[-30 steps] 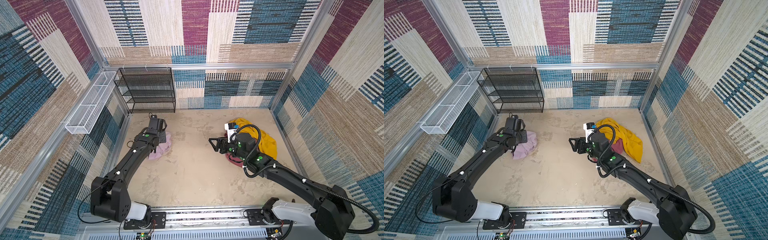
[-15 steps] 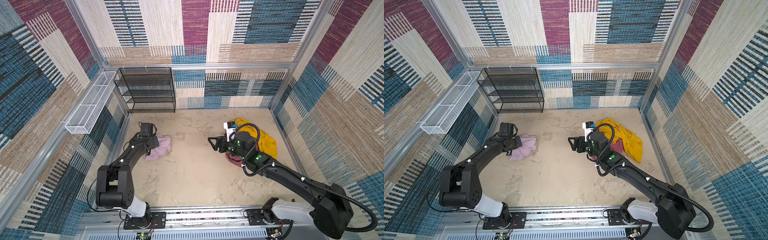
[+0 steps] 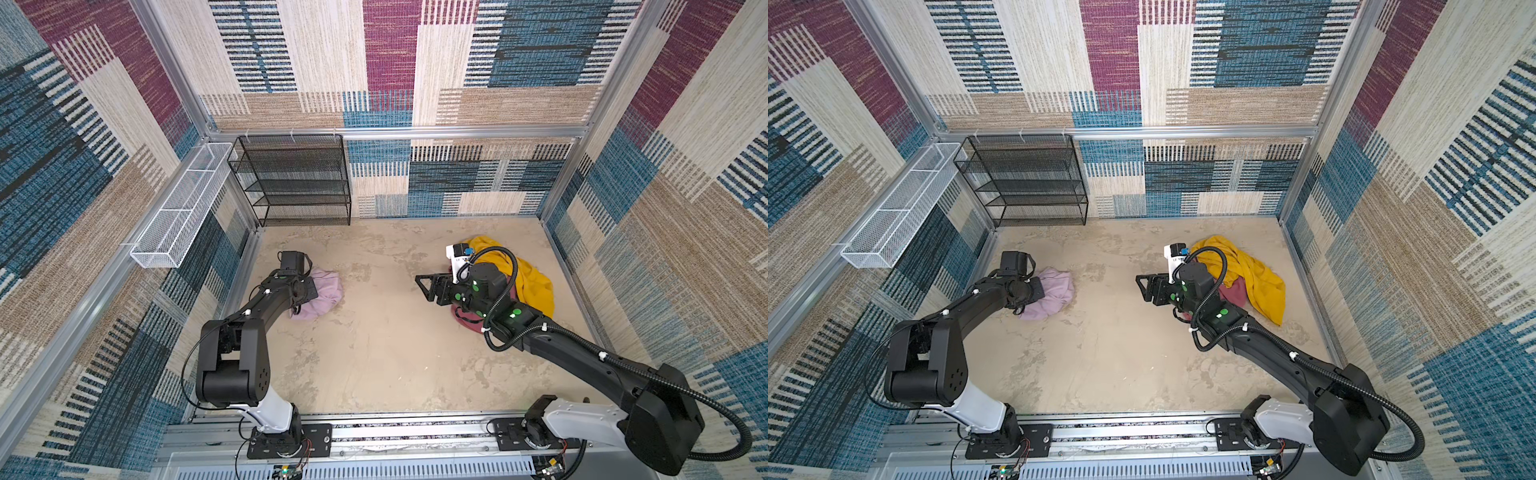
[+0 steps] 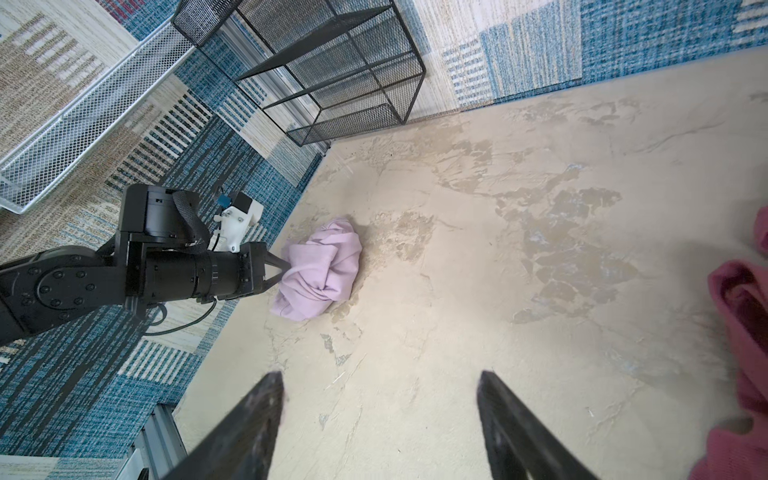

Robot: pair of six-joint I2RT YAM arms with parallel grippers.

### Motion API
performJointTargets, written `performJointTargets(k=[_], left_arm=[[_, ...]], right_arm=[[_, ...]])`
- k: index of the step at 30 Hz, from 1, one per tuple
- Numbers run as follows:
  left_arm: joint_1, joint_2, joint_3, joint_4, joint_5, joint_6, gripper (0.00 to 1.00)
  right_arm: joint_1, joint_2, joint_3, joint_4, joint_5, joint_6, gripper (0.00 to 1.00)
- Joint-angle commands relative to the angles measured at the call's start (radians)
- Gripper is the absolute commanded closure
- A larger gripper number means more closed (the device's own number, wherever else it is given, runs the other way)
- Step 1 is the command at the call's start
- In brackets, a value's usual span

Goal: Pick out a specific cloth from the pile

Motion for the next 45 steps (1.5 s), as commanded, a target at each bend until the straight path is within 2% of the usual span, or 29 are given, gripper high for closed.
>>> performJointTargets(k=[1, 3, 10, 12, 14, 15, 18, 21, 25, 30, 35, 39, 45], left_arm=[[0.001, -0.033, 0.000, -0.009, 0.026, -0.025, 0.83], [0.001, -0.066, -0.002, -0.021, 0.028, -0.032, 0.69], [-0.010, -0.233, -0.018, -0.059, 0.011, -0.042, 0.61], [-0.027, -0.276, -0.012, -0.076, -0.029, -0.027, 0.60], [-0.044, -0.312, -0.018, -0.070, -0.059, -0.002, 0.50], [-0.049, -0.331, -0.026, -0.056, -0.065, 0.004, 0.50], [-0.052, -0.379, -0.076, 0.017, -0.064, 0.020, 0.47], [-0.053, -0.399, -0.113, 0.082, -0.041, 0.046, 0.37], [-0.054, -0.370, -0.115, 0.114, -0.008, 0.084, 0.35], [-0.053, -0.318, -0.121, 0.156, 0.010, 0.130, 0.36], [-0.053, -0.262, -0.156, 0.240, -0.019, 0.192, 0.34], [-0.051, -0.232, -0.218, 0.357, -0.038, 0.217, 0.33], [-0.050, -0.241, -0.357, 0.619, -0.056, 0.317, 0.33]], right_arm=[[0.000, -0.004, 0.011, 0.009, 0.032, -0.006, 0.22], [0.000, -0.004, 0.022, -0.001, 0.032, -0.023, 0.20], [-0.043, -0.056, 0.066, -0.072, 0.107, -0.106, 0.00], [-0.088, -0.083, 0.058, -0.084, 0.106, -0.120, 0.00], [-0.143, -0.113, 0.038, -0.083, 0.105, -0.139, 0.00], [-0.170, -0.130, 0.022, -0.082, 0.122, -0.155, 0.00], [-0.225, -0.169, -0.025, -0.070, 0.211, -0.213, 0.00], [-0.275, -0.182, -0.076, -0.045, 0.261, -0.251, 0.00], [-0.337, -0.180, -0.158, 0.020, 0.334, -0.304, 0.00], [-0.425, -0.203, -0.309, 0.207, 0.394, -0.371, 0.00], [-0.488, -0.187, -0.467, 0.463, 0.456, -0.415, 0.00], [-0.501, -0.114, -0.573, 0.714, 0.467, -0.457, 0.00], [-0.508, 0.082, -0.603, 0.914, 0.494, -0.470, 0.00]])
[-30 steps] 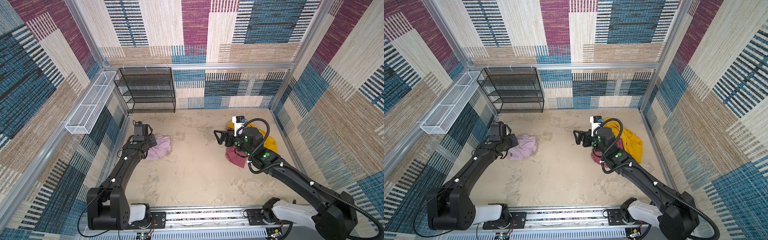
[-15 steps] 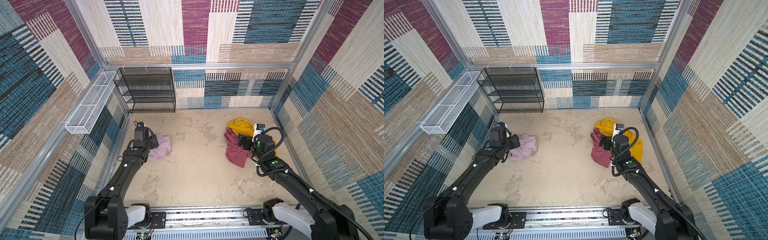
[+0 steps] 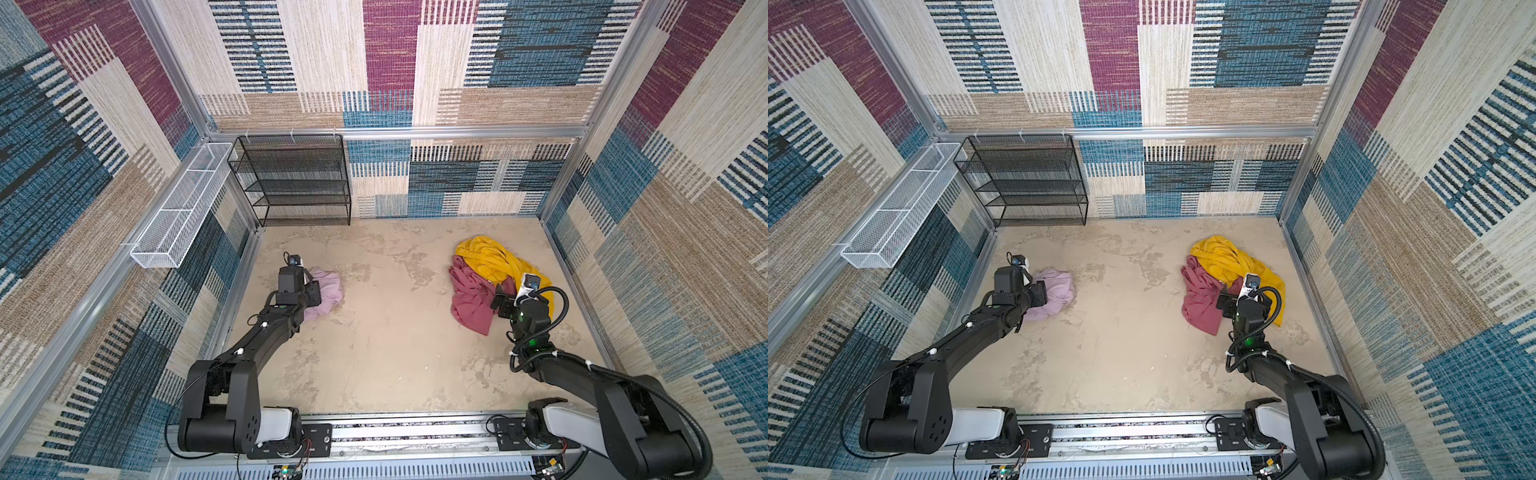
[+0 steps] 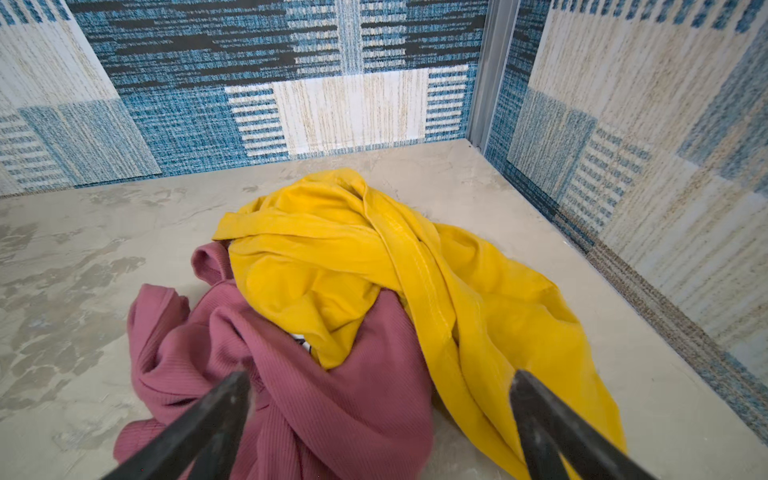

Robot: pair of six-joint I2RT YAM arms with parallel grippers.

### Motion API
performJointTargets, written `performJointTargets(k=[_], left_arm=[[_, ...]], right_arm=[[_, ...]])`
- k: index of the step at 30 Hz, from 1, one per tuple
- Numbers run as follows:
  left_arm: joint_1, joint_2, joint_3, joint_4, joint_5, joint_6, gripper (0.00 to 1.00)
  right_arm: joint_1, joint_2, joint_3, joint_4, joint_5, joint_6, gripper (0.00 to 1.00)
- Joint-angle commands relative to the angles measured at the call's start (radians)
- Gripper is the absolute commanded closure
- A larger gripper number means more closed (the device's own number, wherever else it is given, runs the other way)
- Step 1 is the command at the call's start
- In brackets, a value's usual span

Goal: Pick out a specific cloth from the pile

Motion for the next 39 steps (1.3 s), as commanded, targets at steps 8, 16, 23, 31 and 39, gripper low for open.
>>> performJointTargets(k=[8, 16, 23, 31, 39], left_arm=[[0.002, 0.047, -0.159, 0.449, 0.004, 0.163, 0.33], [0.026, 0.139, -0.263, 0.724, 0.048, 0.160, 0.33], [0.035, 0.169, -0.274, 0.757, 0.049, 0.142, 0.33], [0.037, 0.174, -0.267, 0.752, 0.055, 0.145, 0.31], [0.037, 0.174, -0.267, 0.750, 0.055, 0.144, 0.31]], right_arm=[[-0.006, 0.142, 0.006, 0.360, 0.016, -0.089, 0.00], [-0.037, 0.226, -0.069, 0.590, -0.060, -0.111, 0.00], [-0.082, 0.267, -0.034, 0.538, -0.189, -0.102, 0.00], [-0.104, 0.296, -0.027, 0.551, -0.224, -0.091, 0.00], [-0.104, 0.294, -0.026, 0.548, -0.226, -0.091, 0.00]])
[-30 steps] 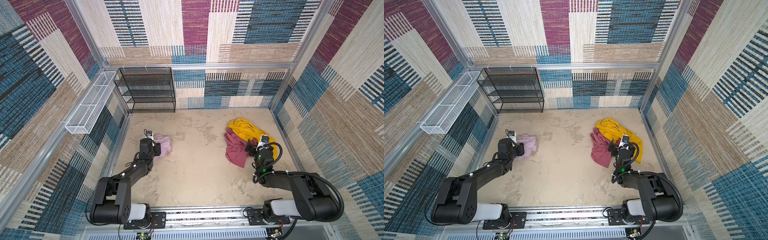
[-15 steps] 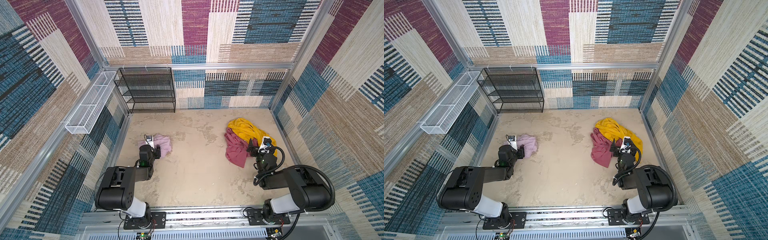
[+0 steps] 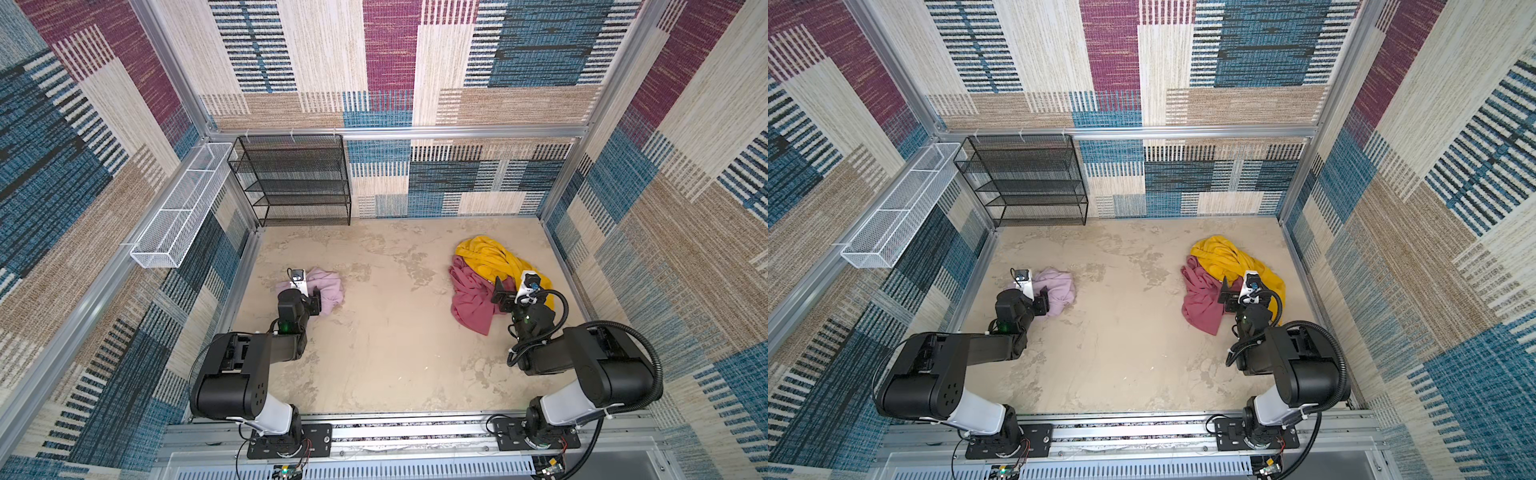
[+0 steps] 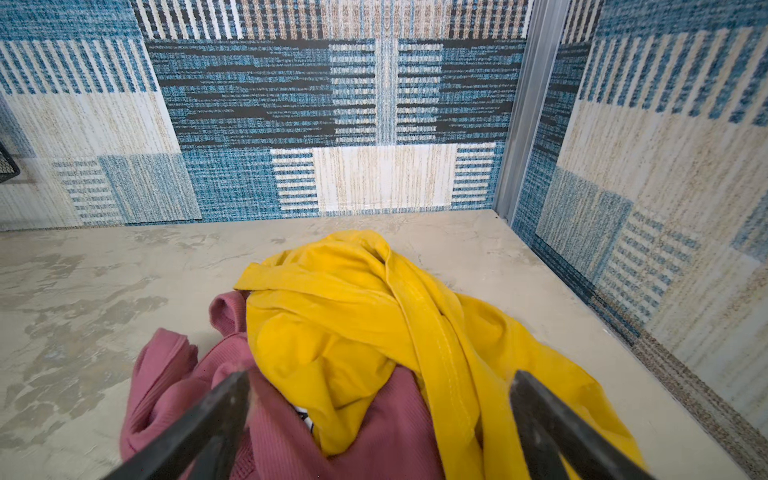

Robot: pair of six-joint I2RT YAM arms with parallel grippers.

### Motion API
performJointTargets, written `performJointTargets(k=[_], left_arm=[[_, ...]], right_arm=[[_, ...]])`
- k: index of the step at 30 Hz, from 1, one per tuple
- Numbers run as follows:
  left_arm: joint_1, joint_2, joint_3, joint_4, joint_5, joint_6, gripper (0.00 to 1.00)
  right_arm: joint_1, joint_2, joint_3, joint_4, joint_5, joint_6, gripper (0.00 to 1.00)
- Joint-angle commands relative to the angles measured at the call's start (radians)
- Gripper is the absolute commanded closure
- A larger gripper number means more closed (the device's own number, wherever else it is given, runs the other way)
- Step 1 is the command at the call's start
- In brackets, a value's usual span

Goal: Pick out a specific cloth from the pile

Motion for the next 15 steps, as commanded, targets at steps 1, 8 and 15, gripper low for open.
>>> performJointTargets(k=[1, 8, 15], left_arm=[[0.001, 0.001, 0.006, 0.021, 0.015, 0.006, 0.30], [0.001, 0.002, 0.004, 0.025, 0.014, 0.008, 0.31], [0.000, 0.001, 0.003, 0.024, 0.014, 0.007, 0.31]], right_arm=[[0.000, -0.005, 0.005, 0.011, -0.013, 0.008, 0.00], [0.000, -0.002, 0.005, 0.010, -0.013, 0.009, 0.00], [0.001, -0.002, 0.004, 0.013, -0.013, 0.008, 0.00]])
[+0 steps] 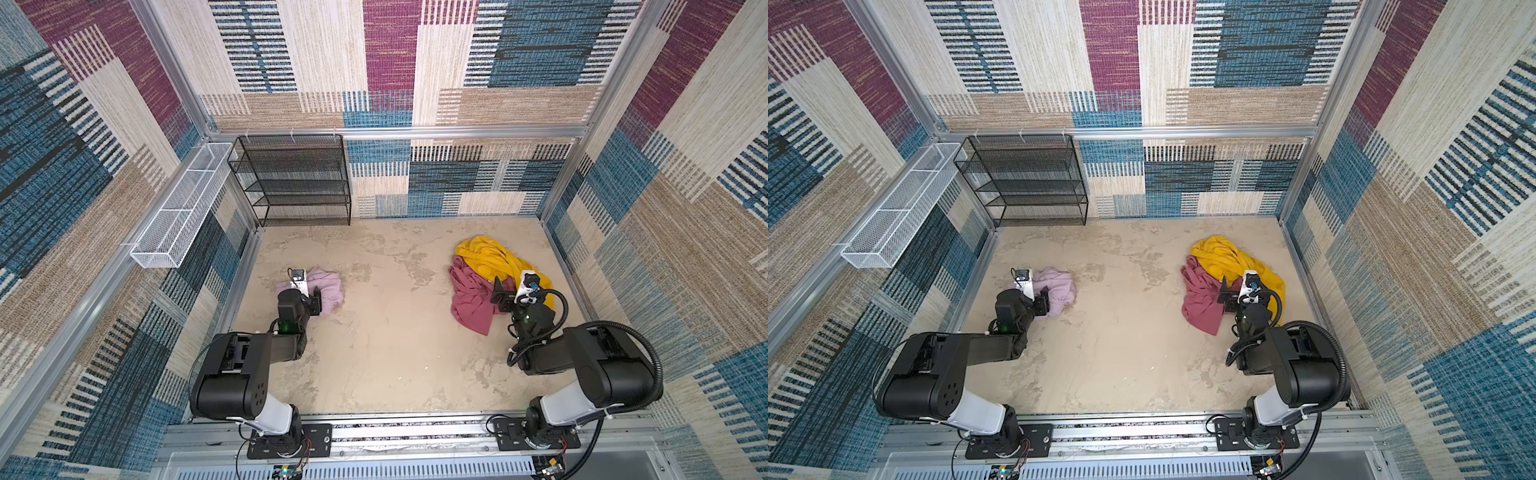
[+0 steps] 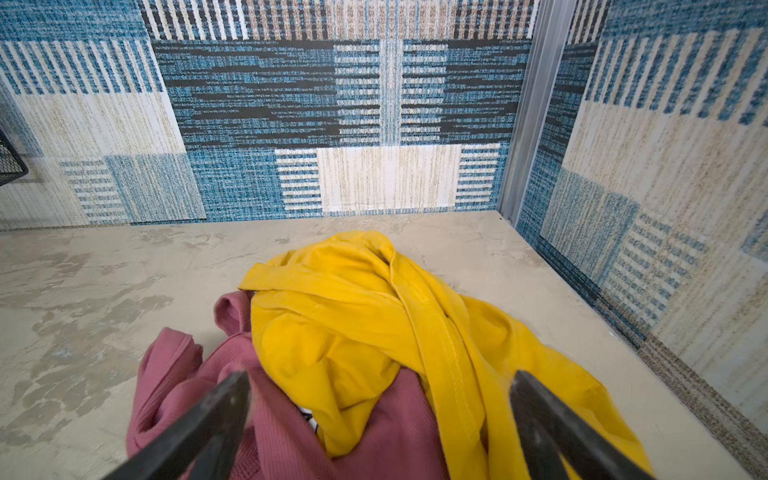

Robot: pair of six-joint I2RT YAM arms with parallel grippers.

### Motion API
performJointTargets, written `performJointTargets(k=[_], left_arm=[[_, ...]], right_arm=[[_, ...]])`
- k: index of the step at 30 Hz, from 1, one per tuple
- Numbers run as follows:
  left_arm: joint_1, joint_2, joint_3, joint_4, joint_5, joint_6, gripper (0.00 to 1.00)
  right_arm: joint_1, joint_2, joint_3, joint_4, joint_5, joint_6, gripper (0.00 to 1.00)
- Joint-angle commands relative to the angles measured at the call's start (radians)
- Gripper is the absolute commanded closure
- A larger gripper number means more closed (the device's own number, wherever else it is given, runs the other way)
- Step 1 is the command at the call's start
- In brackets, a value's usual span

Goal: Pick out a specific cloth from the pile

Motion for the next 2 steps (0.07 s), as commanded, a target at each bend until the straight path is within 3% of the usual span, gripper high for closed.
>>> performJointTargets(k=[1, 2], left_arm=[[0.001, 0.001, 0.003, 0.024, 0.000, 0.008, 0.31], [0.001, 0.002, 0.003, 0.025, 0.001, 0.008, 0.31]], right_arm=[[0.000, -0.003, 0.002, 0.017, -0.006, 0.008, 0.00], [0.000, -0.003, 0.000, 0.017, -0.007, 0.008, 0.00]])
